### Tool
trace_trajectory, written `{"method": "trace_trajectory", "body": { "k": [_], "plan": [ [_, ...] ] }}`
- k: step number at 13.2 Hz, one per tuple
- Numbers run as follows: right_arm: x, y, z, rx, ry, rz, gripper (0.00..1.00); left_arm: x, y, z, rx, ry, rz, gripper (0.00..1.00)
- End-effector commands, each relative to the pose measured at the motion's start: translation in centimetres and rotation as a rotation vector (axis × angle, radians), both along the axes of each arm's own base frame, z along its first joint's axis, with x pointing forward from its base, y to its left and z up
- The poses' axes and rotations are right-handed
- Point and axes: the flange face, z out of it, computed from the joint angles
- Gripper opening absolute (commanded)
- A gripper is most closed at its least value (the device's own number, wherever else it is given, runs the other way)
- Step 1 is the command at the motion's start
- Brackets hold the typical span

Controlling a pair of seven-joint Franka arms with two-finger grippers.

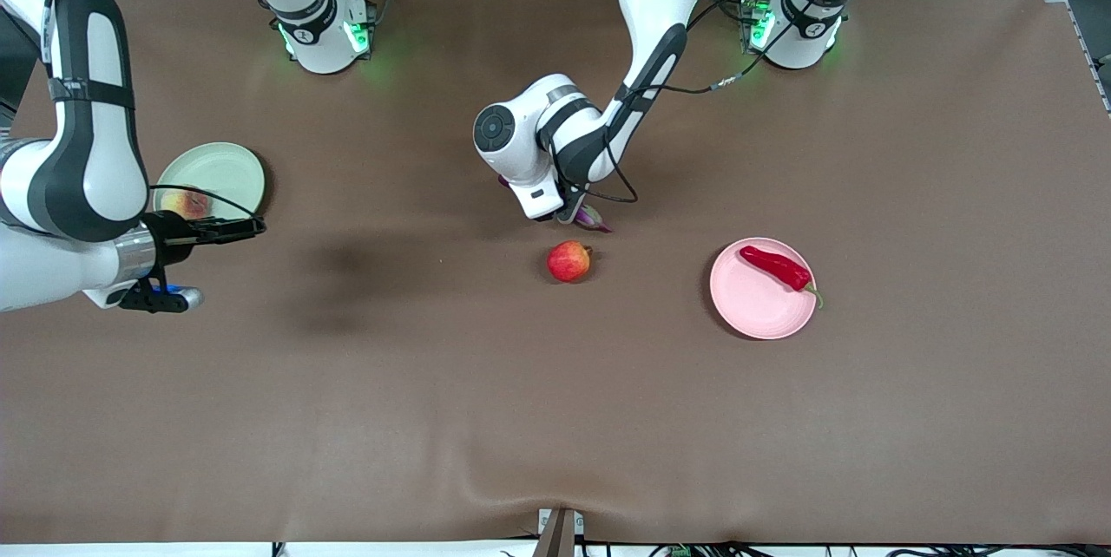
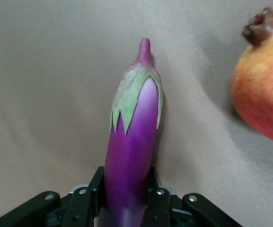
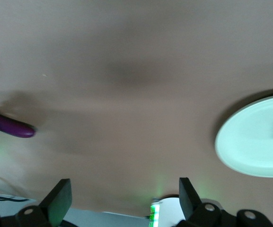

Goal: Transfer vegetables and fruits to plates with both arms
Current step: 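Grasp the purple eggplant with the left gripper and lift it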

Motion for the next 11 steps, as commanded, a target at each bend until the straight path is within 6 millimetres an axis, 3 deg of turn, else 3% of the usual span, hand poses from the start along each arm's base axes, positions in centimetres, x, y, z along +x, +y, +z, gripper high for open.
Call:
{"method": "trace_trajectory", "body": {
  "k": [1, 3, 5, 7, 9, 11],
  "plan": [
    [0.2, 1.8, 0.8, -0.010, 0.039, -0.098, 1.00, 1.2, 0.3, 4.6, -0.007, -0.028, -0.040, 0.00],
    [0.2, 4.0, 0.9, -0.024, 0.059, -0.139, 1.00, 2.4, 1.4, 10.3, -0.029, -0.024, -0.056, 0.00],
    [0.2, 7.0, 1.1, -0.008, 0.088, -0.202, 1.00, 4.4, 4.2, 16.8, -0.050, -0.007, -0.050, 0.00],
    [0.0, 11.3, 1.3, -0.004, 0.132, -0.279, 1.00, 7.2, 7.8, 21.2, -0.076, -0.005, -0.075, 0.00],
    [0.1, 16.1, 0.8, -0.007, 0.130, -0.374, 1.00, 10.5, 12.0, 23.1, -0.075, 0.009, -0.102, 0.00],
    [-0.4, 22.7, 0.4, -0.076, 0.088, -0.458, 1.00, 14.0, 17.3, 23.0, -0.062, 0.055, -0.103, 0.00]
  ]
}}
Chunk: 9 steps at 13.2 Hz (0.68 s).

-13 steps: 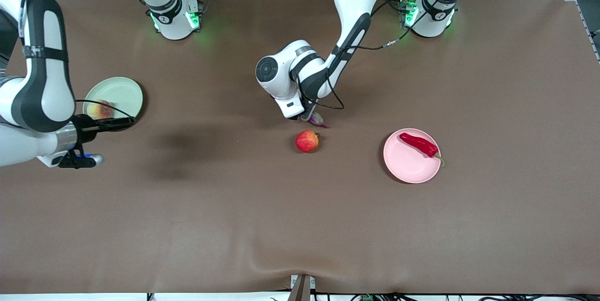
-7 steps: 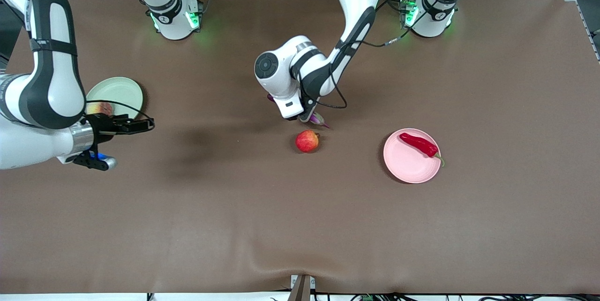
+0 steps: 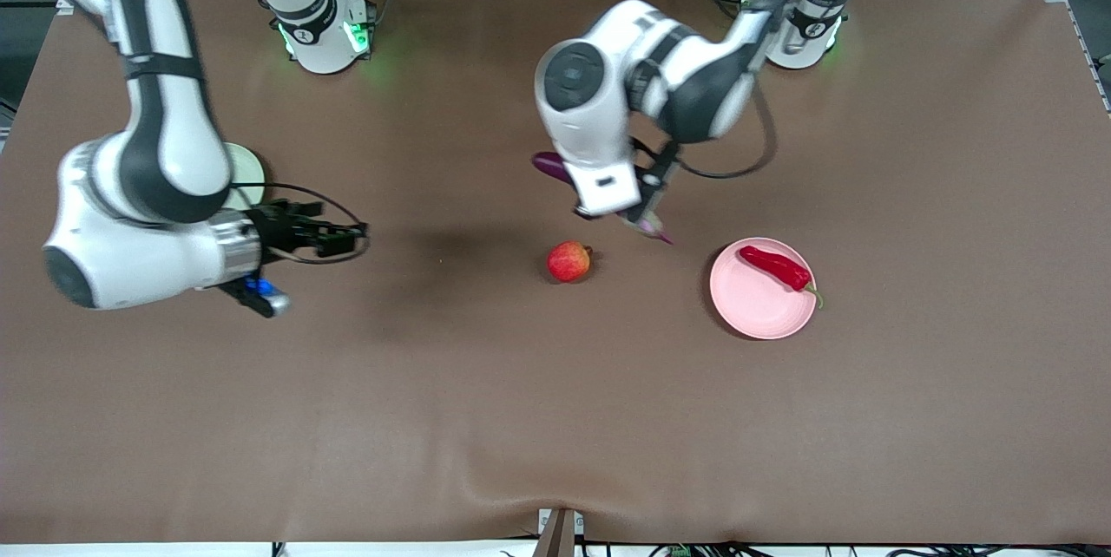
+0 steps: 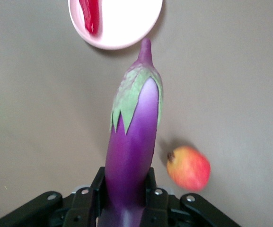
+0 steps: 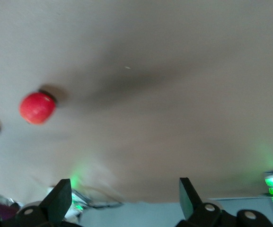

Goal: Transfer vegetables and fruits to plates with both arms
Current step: 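Grasp the purple eggplant with the left gripper and lift it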

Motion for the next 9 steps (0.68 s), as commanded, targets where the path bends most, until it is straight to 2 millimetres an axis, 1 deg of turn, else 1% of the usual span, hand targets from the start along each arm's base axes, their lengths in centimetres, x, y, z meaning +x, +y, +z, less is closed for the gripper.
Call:
{"method": "trace_trajectory", "body": {
  "k": [1, 2, 3, 5, 7, 8, 9],
  "plan": [
    [-0.9, 8.2, -0.1, -0.082, -0.025, -0.135, 1.00, 3.4, 6.6, -1.6, 0.044, 0.084, -0.041, 0.00],
    [-1.3, 11.0, -0.5, -0.105, -0.040, -0.186, 1.00, 4.4, 9.4, -2.5, 0.079, 0.127, -0.097, 0.00],
    [-1.9, 13.7, -1.5, -0.132, -0.049, -0.222, 1.00, 5.1, 11.8, -3.8, 0.124, 0.153, -0.163, 0.00],
    [-3.3, 19.4, -3.5, -0.167, -0.098, -0.295, 1.00, 7.0, 16.6, -6.2, 0.143, 0.200, -0.207, 0.00],
    [-4.5, 24.0, -6.4, -0.195, -0.146, -0.390, 1.00, 8.1, 20.5, -8.7, 0.143, 0.199, -0.236, 0.00],
    [-5.1, 25.7, -7.8, -0.204, -0.165, -0.419, 1.00, 8.2, 21.4, -9.8, 0.146, 0.188, -0.244, 0.00],
    [-5.3, 26.5, -9.2, -0.211, -0.181, -0.437, 1.00, 7.9, 21.7, -11.2, 0.162, 0.185, -0.260, 0.00]
  ]
}}
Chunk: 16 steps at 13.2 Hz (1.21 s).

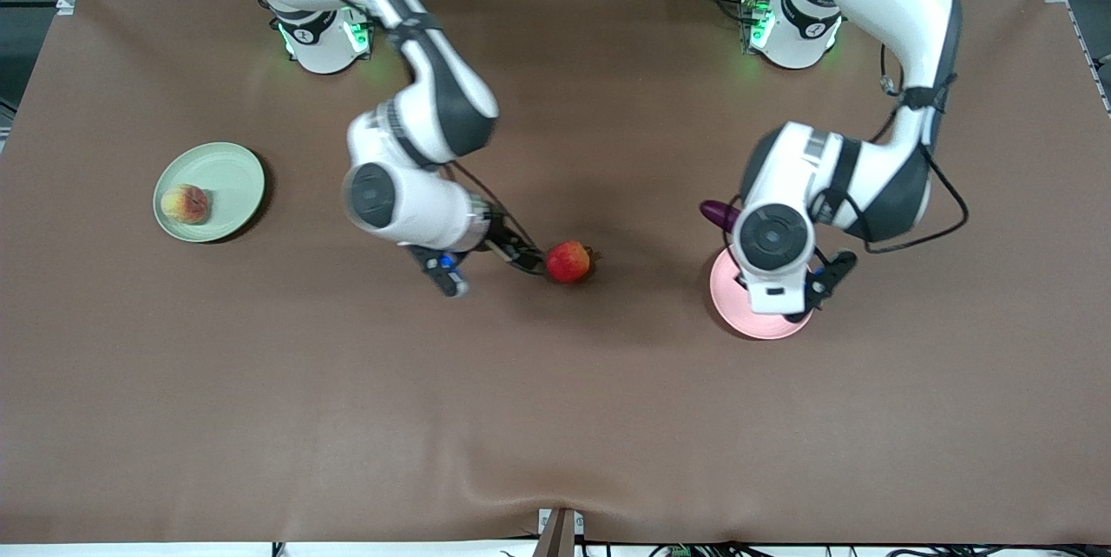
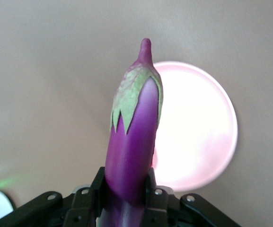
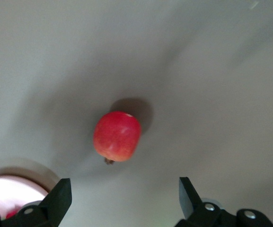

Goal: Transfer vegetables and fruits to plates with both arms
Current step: 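Carry the eggplant to the pink plate while the right gripper grasps the apple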

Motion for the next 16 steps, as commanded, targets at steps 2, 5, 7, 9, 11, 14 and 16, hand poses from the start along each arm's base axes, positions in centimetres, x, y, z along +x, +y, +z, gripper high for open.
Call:
{"method": "trace_trajectory", "body": {
  "k": [2, 5, 7, 9, 11, 14, 16],
  "plan": [
    [-0.6, 3.0, -3.7, -0.007, -0.059, -0.062, 1.00, -0.9, 1.5, -3.4, 0.030, -0.026, -0.060, 0.00],
    [-0.7, 3.5, -6.0, -0.025, -0.066, -0.123, 1.00, -0.4, 2.5, -7.7, 0.060, -0.020, -0.058, 0.00],
    [-0.8, 3.5, -7.5, -0.042, -0.049, -0.147, 1.00, -0.2, 3.3, -9.7, 0.066, -0.007, -0.053, 0.00],
    [-0.9, 3.9, -8.4, -0.043, -0.074, -0.151, 1.00, -0.1, 3.2, -11.2, 0.066, -0.003, -0.056, 0.00],
    [-1.7, 5.0, -9.4, -0.046, -0.092, -0.143, 1.00, -0.4, 2.9, -12.8, 0.079, 0.012, -0.060, 0.00],
    [-2.6, 6.0, -10.6, -0.058, -0.086, -0.128, 1.00, -0.3, 2.7, -12.9, 0.091, 0.002, -0.067, 0.00],
    [-2.9, 6.4, -11.4, -0.065, -0.084, -0.119, 1.00, 0.5, 2.3, -11.8, 0.081, -0.028, -0.062, 0.00]
  ]
}}
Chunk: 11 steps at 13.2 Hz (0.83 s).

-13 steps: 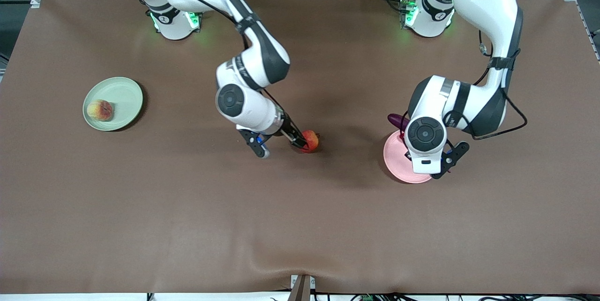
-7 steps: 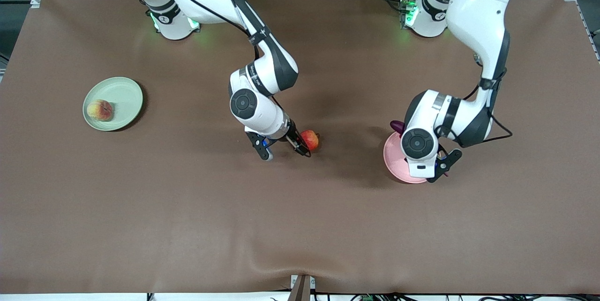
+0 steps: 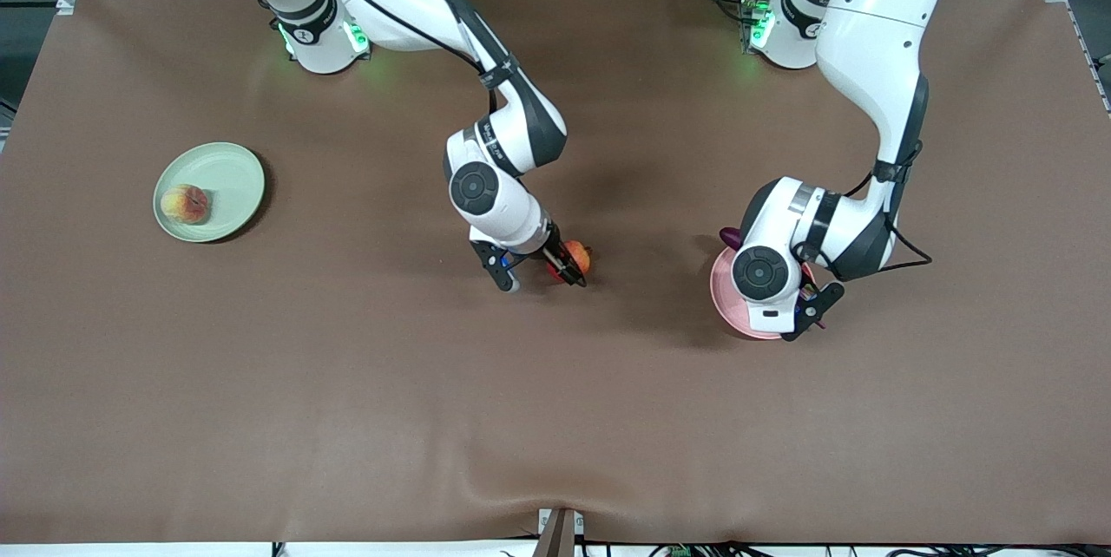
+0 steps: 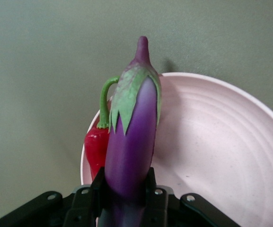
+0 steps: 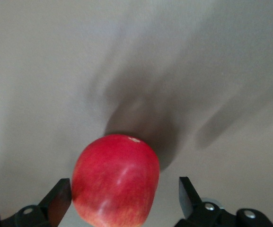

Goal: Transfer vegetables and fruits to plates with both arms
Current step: 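Carry the eggplant to the pink plate while the right gripper grasps the apple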

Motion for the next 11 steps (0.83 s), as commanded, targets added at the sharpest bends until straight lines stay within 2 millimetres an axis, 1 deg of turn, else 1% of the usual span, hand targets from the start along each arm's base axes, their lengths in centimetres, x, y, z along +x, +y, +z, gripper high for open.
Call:
{"method": "trace_trajectory", "body": {
  "k": [1, 2, 3, 4, 5, 6, 8, 9, 10, 11],
  "plan": [
    [-0.1, 1.2, -0.9, 0.001, -0.004, -0.001, 1.00, 1.1, -0.5, 0.7, 0.004, -0.043, 0.002, 0.00],
    [0.1, 1.4, -0.7, 0.005, -0.010, 0.000, 0.59, 1.3, -0.6, 1.0, 0.004, -0.056, 0.015, 0.00],
    [0.2, 1.5, -0.4, 0.010, -0.006, -0.021, 0.35, 1.4, -0.7, 1.0, 0.012, -0.071, 0.040, 0.00],
    [0.0, 1.7, -0.6, 0.005, -0.005, -0.029, 0.34, 1.4, -0.8, 0.9, 0.013, -0.076, 0.052, 0.00],
    [-0.4, 2.2, -0.9, 0.000, -0.022, -0.018, 0.27, 1.3, -0.8, 0.9, 0.010, -0.076, 0.059, 0.00],
    [-0.3, 2.4, -0.8, 0.007, -0.045, -0.017, 0.15, 1.3, -0.8, 0.8, 0.013, -0.084, 0.078, 0.00],
    [0.2, 1.8, -0.5, 0.008, -0.042, -0.019, 0.00, 1.7, -1.1, 0.6, 0.002, -0.130, 0.114, 0.00],
    [0.7, 1.7, 0.3, 0.014, -0.049, -0.020, 0.00, 1.8, -1.2, 0.4, 0.000, -0.150, 0.133, 0.00],
    [1.1, 1.2, 1.2, 0.004, -0.014, -0.010, 0.00, 1.8, -1.2, 0.4, 0.002, -0.165, 0.152, 0.01],
    [1.8, -0.1, 2.1, -0.031, 0.061, 0.014, 0.00, 1.9, -1.3, 0.4, -0.004, -0.177, 0.163, 0.03]
  ]
}}
